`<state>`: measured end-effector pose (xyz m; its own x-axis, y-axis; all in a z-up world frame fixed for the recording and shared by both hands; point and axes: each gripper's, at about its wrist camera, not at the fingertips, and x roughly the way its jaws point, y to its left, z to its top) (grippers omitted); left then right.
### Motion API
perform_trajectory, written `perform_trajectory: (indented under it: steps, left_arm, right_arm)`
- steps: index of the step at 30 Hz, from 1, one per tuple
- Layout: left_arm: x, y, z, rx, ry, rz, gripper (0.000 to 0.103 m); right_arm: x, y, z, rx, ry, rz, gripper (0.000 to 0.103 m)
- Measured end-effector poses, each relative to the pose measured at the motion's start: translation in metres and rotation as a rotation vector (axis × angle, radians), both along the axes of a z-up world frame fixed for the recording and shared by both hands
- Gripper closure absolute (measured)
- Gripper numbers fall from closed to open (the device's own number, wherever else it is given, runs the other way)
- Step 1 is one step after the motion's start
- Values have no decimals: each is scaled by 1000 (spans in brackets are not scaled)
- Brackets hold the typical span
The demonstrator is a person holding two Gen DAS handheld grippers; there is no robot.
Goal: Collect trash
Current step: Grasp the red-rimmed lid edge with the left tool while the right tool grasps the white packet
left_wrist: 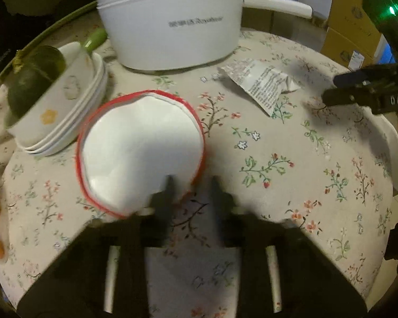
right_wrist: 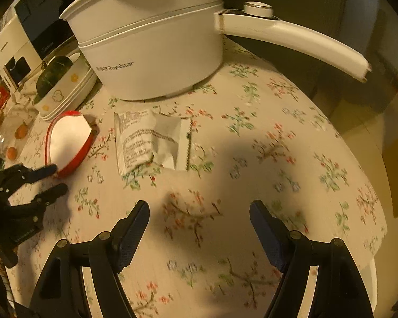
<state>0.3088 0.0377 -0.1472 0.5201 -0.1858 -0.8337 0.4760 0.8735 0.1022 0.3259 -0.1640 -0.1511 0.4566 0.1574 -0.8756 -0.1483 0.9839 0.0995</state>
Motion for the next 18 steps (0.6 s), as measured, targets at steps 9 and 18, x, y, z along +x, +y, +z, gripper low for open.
perform_trajectory:
  steps: [9,18]
  left_arm:
    - [-17,12,18,-90,-47,87,100]
    - [-54,23,33,-164,-18,194,100]
  right_arm:
    - [29,28,-10,68,-30,45,24]
    - [53,61,-23,59,-49,41,22]
